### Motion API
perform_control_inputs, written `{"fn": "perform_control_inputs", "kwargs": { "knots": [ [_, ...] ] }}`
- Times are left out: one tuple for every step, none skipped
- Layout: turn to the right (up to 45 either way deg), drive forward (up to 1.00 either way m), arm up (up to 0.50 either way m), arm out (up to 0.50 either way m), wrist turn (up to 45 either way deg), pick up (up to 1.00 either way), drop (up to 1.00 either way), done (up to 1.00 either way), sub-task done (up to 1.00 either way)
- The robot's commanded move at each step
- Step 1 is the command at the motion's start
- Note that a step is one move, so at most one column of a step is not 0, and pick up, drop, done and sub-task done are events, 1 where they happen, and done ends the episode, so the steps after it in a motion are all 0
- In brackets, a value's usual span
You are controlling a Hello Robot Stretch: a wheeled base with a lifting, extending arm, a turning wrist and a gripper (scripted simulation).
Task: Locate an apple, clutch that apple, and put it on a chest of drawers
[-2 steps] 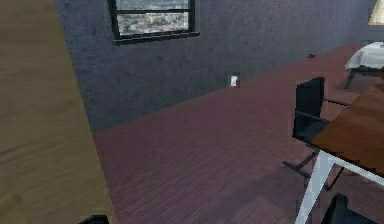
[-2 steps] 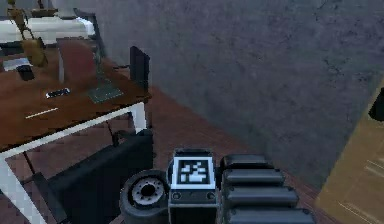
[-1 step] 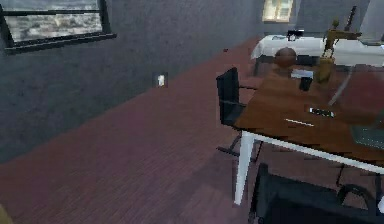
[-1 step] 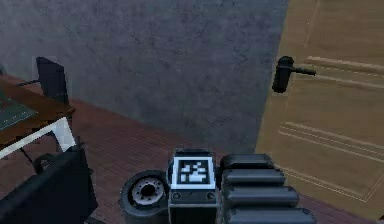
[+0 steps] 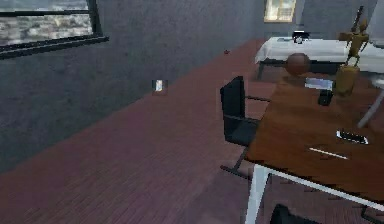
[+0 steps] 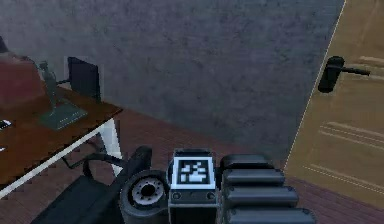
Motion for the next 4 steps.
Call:
{"fn": "perform_control_inputs", "kwargs": {
  "knots": [
    [0.0,1.0,0.0,0.0,0.0,0.0,0.0,0.0,0.0],
    [0.0,0.6,0.0,0.0,0.0,0.0,0.0,0.0,0.0],
    [9.0,0.0,0.0,0.0,0.0,0.0,0.0,0.0,0.0],
    [0.0,1.0,0.0,0.0,0.0,0.0,0.0,0.0,0.0]
  ]
}}
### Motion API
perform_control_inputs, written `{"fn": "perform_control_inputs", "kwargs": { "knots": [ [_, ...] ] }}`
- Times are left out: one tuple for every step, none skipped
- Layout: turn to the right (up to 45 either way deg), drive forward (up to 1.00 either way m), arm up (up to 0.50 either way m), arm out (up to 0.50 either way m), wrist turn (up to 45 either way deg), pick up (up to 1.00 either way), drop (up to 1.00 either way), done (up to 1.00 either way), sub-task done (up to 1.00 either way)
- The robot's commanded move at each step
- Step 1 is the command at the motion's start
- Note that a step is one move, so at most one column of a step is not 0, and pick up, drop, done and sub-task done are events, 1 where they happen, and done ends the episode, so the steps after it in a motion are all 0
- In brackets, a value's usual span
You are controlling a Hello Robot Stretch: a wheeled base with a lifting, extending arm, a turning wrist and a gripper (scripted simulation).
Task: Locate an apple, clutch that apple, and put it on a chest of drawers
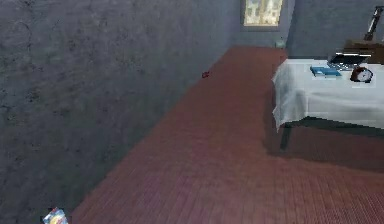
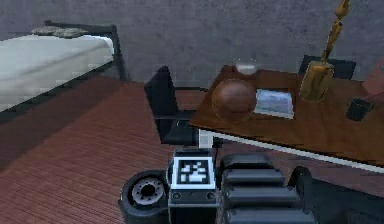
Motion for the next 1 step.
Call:
{"fn": "perform_control_inputs", "kwargs": {
  "knots": [
    [3.0,0.0,0.0,0.0,0.0,0.0,0.0,0.0,0.0]
  ]
}}
